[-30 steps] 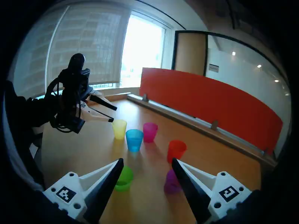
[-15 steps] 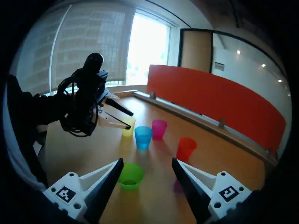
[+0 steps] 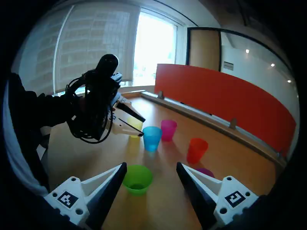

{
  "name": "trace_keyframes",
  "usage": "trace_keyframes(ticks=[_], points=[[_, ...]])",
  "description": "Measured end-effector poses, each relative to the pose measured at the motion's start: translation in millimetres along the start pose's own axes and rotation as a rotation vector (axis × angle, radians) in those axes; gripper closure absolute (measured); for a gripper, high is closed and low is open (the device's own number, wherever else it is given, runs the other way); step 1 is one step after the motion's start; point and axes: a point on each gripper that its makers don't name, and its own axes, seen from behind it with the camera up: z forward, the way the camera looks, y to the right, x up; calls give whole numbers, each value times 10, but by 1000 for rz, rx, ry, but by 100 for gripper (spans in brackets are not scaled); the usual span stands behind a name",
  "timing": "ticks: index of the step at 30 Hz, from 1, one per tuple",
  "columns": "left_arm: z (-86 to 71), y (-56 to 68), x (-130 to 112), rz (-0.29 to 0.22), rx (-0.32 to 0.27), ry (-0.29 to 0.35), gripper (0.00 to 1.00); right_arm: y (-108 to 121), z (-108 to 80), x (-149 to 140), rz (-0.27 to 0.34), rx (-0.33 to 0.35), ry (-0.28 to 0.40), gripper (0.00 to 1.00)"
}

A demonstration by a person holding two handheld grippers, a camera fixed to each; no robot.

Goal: Pour water

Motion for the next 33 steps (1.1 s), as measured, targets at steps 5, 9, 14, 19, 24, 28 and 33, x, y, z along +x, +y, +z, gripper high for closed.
trace_keyframes(ticks=[5,9,14,19,24,28,33], points=[[68,3,-20,9,4,-18,9,16,13,-40,6,1,-2,0],[121,4,-38,19,8,-30,9,28,10,-65,8,2,-3,0],[186,5,-64,37,19,-46,9,49,-6,-82,2,-3,-5,0],[250,-2,-58,47,31,-53,9,67,-20,-82,1,-5,-1,0],[303,-35,-51,51,48,-63,9,90,-34,-101,6,-8,1,0],[335,-51,-82,51,55,-74,9,112,-44,-128,11,-11,0,0],[385,-72,-116,49,63,-85,9,144,-43,-156,15,-15,-2,0]])
